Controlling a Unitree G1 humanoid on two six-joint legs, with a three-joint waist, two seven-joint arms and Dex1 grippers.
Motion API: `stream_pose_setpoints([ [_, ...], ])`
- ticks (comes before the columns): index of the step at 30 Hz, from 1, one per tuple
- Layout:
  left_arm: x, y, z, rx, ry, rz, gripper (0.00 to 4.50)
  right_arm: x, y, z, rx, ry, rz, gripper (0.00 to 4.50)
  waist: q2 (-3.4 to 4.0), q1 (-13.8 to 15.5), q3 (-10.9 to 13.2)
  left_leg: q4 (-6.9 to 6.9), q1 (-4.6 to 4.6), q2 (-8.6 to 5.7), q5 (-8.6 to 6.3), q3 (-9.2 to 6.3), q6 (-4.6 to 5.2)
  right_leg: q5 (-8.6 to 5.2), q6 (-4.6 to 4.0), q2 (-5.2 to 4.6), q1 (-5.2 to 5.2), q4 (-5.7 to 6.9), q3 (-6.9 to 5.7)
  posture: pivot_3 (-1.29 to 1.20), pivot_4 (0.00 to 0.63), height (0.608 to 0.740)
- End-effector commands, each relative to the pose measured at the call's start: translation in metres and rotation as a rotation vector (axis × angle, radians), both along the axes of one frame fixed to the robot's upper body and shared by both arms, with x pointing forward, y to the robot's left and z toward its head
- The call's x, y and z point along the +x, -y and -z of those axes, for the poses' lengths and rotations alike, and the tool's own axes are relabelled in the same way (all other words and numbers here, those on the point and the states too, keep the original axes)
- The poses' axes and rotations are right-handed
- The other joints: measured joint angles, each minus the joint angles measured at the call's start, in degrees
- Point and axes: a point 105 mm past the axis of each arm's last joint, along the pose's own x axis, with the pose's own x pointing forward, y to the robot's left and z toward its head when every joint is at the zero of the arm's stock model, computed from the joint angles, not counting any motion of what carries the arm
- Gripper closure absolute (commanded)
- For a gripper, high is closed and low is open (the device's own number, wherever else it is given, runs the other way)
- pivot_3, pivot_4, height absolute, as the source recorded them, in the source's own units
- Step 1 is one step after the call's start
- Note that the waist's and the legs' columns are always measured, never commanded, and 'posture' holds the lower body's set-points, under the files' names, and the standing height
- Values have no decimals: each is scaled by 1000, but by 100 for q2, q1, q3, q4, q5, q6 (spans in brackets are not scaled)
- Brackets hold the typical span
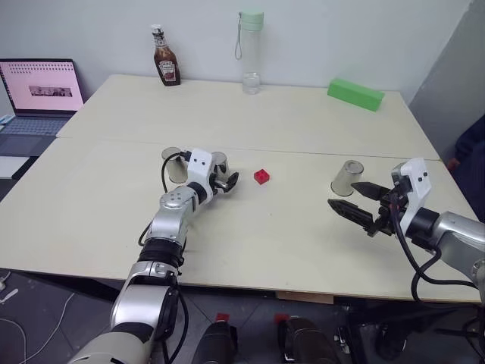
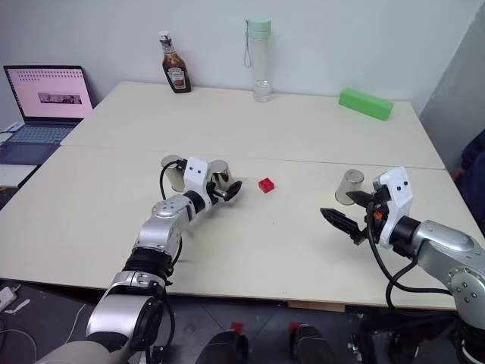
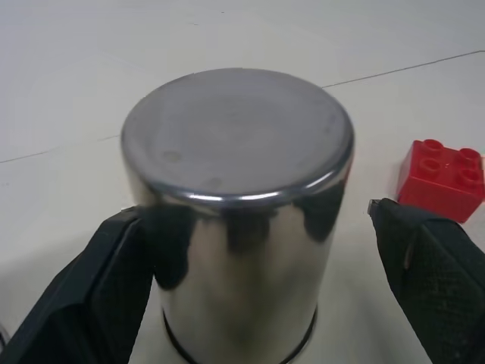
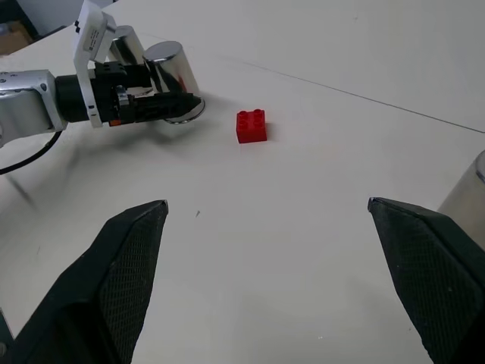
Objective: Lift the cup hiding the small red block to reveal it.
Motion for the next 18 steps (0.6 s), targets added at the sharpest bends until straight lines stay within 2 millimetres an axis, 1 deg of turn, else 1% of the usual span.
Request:
stream_pose_setpoints([
  [1, -18, -10, -34, 35, 34, 40, 42, -2, -2, -4, -6, 27, -26, 0, 0, -14, 0, 0, 0, 0, 0, -1, 0, 0, 0, 0, 0, 0, 0, 0, 150, 740],
  [4, -48, -28, -51, 102, -19, 60, 42, -4, -3, -2, 3, 15, -34, 0, -1, -110, 1, -11, 1, 6, 0, 1, -1, -1, -2, -12, -2, -2, 10, 0, 150, 740],
  [6, -70, -46, -57, 143, -75, 66, 42, -4, -2, -2, 1, 12, -34, 0, -1, -139, 2, -18, 4, 4, 0, -1, -1, -3, -5, -24, -6, -1, 7, 0, 150, 740],
  [8, -85, -54, -60, 159, -119, 81, 42, -4, -1, -1, 2, 8, -35, 0, -1, -151, 1, -19, 7, 6, 0, -4, -1, -7, -10, -24, -5, 1, 5, 0, 150, 740],
  [9, -99, -58, -63, 176, -143, 118, 42, -5, 0, -1, -1, 3, -39, 0, 0, -149, 1, -20, 12, 5, 0, -4, -1, -9, -14, -24, -3, 3, 4, 0, 150, 740],
  [11, -127, -61, -72, 165, -181, 202, 42, -8, 1, -2, -6, -7, -51, 0, 0, -157, 1, -22, 13, 6, 0, -4, -1, -11, -15, -23, -3, 1, 1, 0, 150, 740],
  [12, -135, -63, -76, 157, -190, 221, 42, -9, 2, -2, -10, -10, -55, 0, 0, -156, 4, -25, 16, 4, 0, -1, -1, -12, -18, -24, -2, 0, 0, 0, 150, 740],
  [16, -146, -83, -79, 184, -218, 178, 42, -11, 5, -3, -24, -23, -67, 0, -2, -121, 4, -23, 14, -1, 1, -8, -1, -15, -21, -28, -1, -3, -5, 0, 150, 740],
  [18, -146, -89, -78, 193, -214, 162, 42, -13, 4, -1, -34, -34, -85, 0, -2, -120, 4, -23, 18, -1, 1, -8, -1, -31, -47, -28, 2, -3, -4, 0, 150, 740],
])
